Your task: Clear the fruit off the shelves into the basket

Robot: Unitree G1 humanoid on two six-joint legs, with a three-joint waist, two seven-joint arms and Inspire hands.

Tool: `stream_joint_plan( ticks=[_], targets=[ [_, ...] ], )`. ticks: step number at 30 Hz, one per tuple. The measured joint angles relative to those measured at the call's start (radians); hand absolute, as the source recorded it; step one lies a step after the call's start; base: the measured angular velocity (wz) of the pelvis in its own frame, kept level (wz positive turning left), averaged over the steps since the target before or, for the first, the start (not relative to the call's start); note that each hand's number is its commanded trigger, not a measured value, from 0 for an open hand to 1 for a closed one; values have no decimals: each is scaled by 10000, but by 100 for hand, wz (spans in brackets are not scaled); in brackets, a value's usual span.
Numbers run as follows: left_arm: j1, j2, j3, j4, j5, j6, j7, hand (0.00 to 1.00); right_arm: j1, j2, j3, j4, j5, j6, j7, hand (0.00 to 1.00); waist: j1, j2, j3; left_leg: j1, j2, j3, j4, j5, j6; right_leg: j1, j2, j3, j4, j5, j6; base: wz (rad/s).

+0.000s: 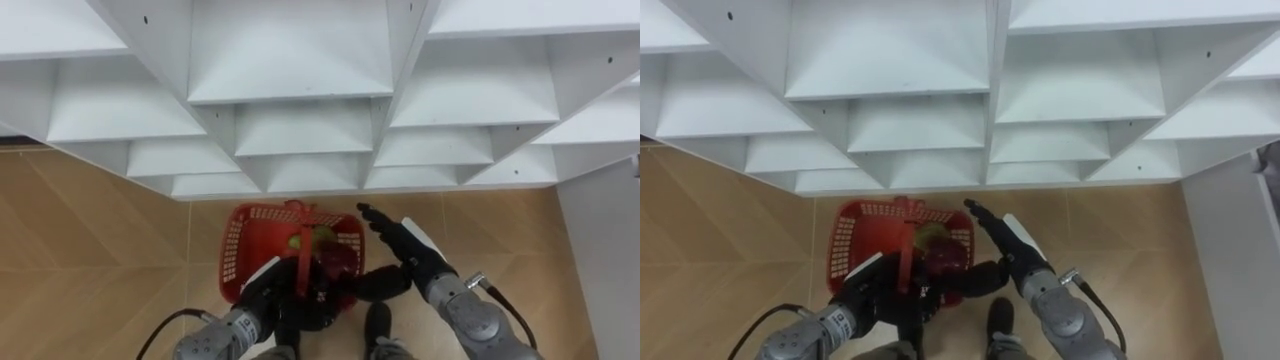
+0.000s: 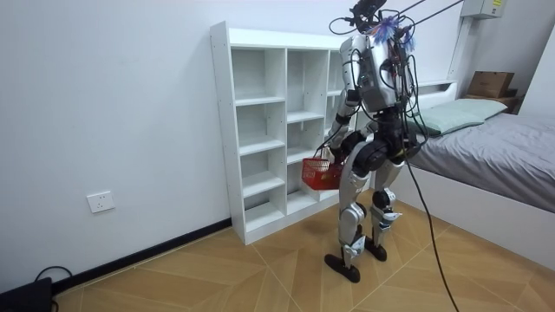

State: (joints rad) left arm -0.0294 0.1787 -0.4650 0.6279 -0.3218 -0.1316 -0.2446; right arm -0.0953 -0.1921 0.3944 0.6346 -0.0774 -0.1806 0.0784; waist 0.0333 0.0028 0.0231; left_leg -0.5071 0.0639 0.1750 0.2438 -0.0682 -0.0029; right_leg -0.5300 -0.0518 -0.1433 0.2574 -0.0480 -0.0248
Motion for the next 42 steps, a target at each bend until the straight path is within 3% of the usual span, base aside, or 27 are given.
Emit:
stream_joint_plan(
  ticks=[3,6,9,12,17,25,29,36,42],
  targets=[
    [19,95,-29,1,11,-1,6,100,58,3,-2,68,87,-5,8,0,-14,2,6,148,0,9,-34,-1,0,147,-5,16,-25,-1,1,0],
    [-6,135,-18,34,14,-37,6,100,-15,7,-11,528,205,-12,63,0,-26,18,70,423,-2,10,-94,-10,-10,418,16,12,-84,-3,5,0],
    [-61,149,-10,483,30,-266,71,100,24,22,63,1156,322,-2,71,0,-21,24,88,686,5,8,-133,-30,-21,717,16,-105,-165,-13,13,0],
    [73,389,30,762,625,-299,273,100,176,-38,49,1546,443,-9,78,0,-39,24,89,728,0,-12,-141,-30,-21,785,23,-130,-208,-11,16,0],
    [558,551,776,1461,1581,-324,386,100,625,-153,-94,2183,1103,-48,8,0,-19,35,81,1337,-8,-23,-306,-85,-38,1444,36,-226,-423,-47,50,2],
    [1056,556,1511,2334,1587,-428,852,100,1259,-193,-1092,3417,1726,-169,-266,0,-110,57,0,2488,-119,-258,-641,-135,-46,2727,-6,-460,-755,-199,156,10],
    [1361,511,1741,2746,1587,-440,1028,100,1465,-164,-1476,4047,1851,-182,-341,0,-153,79,-164,2985,-126,-271,-760,-188,-64,3245,10,-510,-883,-254,177,1],
    [1581,336,2873,3968,1549,-494,1037,100,2072,-120,-2208,4590,1906,-169,-442,0,-255,-3,-199,3995,-184,-403,-849,-365,-107,4173,23,-331,-894,-546,255,3],
    [1668,-29,3781,4483,1526,-494,883,100,2100,55,-2933,5204,1928,-113,-475,0,-254,-140,-216,4428,-202,-385,-951,-402,-121,4593,24,-366,-886,-654,295,-1]
  ],
)
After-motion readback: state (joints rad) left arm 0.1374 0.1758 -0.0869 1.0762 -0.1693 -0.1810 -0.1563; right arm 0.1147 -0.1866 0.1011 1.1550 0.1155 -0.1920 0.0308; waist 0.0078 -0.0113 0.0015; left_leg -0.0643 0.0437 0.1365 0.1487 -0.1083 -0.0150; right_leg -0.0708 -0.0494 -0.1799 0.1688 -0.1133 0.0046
